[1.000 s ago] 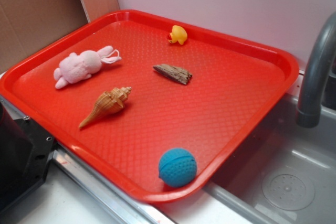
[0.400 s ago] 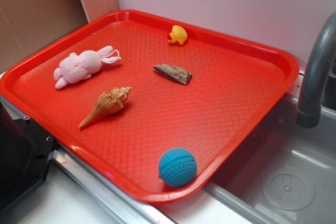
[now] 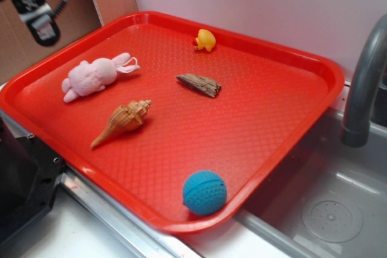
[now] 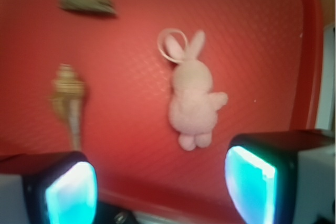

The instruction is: Grab the pink bunny.

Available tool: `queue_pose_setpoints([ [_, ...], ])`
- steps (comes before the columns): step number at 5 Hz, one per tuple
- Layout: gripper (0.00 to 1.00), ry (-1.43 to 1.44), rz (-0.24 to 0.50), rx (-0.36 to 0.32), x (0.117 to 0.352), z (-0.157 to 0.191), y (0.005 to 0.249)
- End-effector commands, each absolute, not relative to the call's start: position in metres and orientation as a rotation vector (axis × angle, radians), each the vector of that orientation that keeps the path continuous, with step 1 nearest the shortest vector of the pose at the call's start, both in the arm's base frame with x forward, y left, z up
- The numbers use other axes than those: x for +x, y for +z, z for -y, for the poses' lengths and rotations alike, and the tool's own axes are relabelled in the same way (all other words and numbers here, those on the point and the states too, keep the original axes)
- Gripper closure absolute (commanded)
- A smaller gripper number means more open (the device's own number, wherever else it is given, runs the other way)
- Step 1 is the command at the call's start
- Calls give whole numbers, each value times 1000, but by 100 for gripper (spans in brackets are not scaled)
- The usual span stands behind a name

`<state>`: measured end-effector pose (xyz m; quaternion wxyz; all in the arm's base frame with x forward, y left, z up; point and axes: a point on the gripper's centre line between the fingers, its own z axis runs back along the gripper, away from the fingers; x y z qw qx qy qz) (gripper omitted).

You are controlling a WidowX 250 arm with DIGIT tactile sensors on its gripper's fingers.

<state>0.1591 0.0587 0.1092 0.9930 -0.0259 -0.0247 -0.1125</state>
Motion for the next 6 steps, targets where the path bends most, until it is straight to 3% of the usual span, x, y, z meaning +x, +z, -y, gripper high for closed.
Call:
queue_pose_setpoints([
  [1,0,-116,-187,79,185,-71,22],
  [2,0,-106,-205,62,186,-73,16],
  [3,100,-95,-190,65,182,-72,17],
  [4,100,-91,-170,71,178,-72,24],
  [6,100,-48,56,75,176,-46,121],
])
